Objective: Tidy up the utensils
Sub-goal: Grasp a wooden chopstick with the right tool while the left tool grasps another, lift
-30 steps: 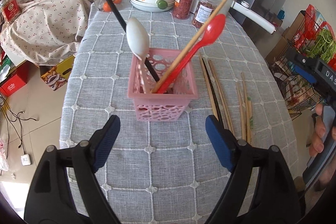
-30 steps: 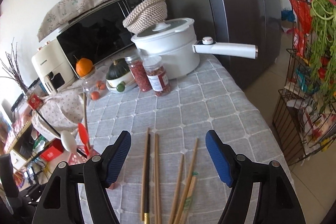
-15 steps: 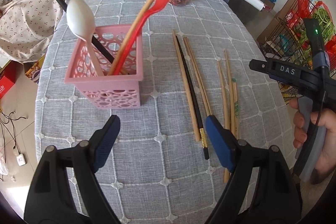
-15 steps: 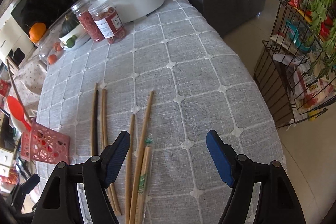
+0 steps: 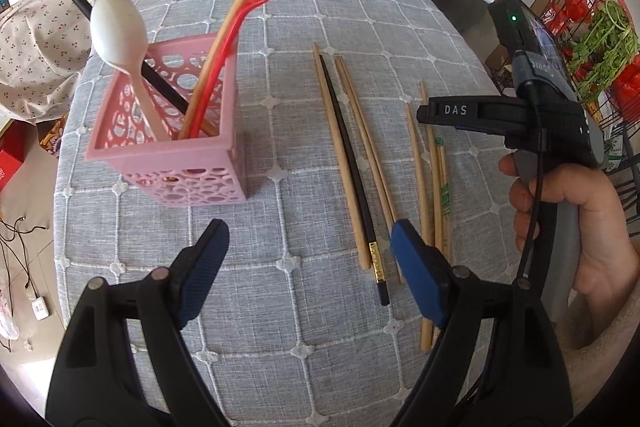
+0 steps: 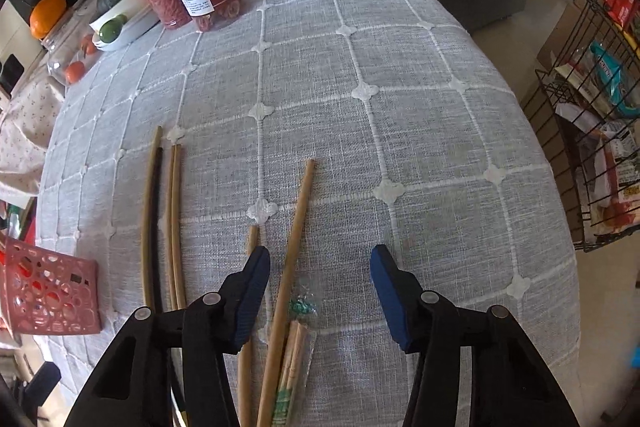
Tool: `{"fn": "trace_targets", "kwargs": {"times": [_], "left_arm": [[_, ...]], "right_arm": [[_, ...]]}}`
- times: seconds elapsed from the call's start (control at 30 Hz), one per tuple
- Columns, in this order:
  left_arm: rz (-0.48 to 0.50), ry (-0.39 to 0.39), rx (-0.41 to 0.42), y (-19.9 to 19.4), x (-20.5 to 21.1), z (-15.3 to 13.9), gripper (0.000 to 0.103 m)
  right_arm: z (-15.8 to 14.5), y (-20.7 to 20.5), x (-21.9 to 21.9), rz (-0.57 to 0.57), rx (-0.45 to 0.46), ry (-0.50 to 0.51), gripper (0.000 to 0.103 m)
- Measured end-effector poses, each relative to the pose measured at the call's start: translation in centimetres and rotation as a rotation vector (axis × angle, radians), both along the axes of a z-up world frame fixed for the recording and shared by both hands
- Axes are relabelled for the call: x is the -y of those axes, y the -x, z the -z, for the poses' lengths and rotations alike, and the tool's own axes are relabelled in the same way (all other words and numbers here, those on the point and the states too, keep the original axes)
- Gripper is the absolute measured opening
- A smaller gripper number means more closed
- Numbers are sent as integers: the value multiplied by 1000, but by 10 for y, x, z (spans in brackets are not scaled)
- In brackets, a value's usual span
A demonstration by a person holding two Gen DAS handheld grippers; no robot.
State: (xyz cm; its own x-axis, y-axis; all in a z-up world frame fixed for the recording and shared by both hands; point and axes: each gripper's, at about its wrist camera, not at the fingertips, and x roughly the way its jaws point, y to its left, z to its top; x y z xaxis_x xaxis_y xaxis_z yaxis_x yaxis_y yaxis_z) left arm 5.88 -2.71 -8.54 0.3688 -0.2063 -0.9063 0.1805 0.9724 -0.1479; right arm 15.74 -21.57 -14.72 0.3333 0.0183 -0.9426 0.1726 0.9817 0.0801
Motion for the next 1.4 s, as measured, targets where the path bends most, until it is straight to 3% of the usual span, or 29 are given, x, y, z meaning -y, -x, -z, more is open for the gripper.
{"fn": "trace_targets", "kwargs": {"times": [0.1,0.17,0.2,0.23,0.53,0.6,0.73,0.83,0.97,1.3,1.4], "left_arm": [[8,-9,7,0,2,0,83],[14,-12,9,-1,5,0,83],[18,-9,8,-1,7,0,83],[22,-4,8,-2,10,-1,83],[95,-34,57,-9,51,0,83],[105,-15,65,-13,58,0,79],[143,92,47,-23,70,4,57],[138,196,15,-35,76,13,41],[123,170,-6,-46,85,27,29],[112,154,-77,-57,95,50,22],[116,138,-74,-59,94,51,16]], "right_arm": [[1,-2,-7,-23,6,49,42],[0,-2,-14,-57,7,84,29],[-1,-2,-15,-77,9,79,14],[-1,-2,-15,-86,3,63,10],[-21,13,36,14,22,-197,6],[-25,18,50,33,26,-260,6],[-31,29,68,38,19,-344,6],[-32,40,72,31,4,-368,6],[-30,51,77,25,-20,-381,6],[-28,57,85,17,-31,-384,6],[-27,57,80,6,-36,-380,6]]}}
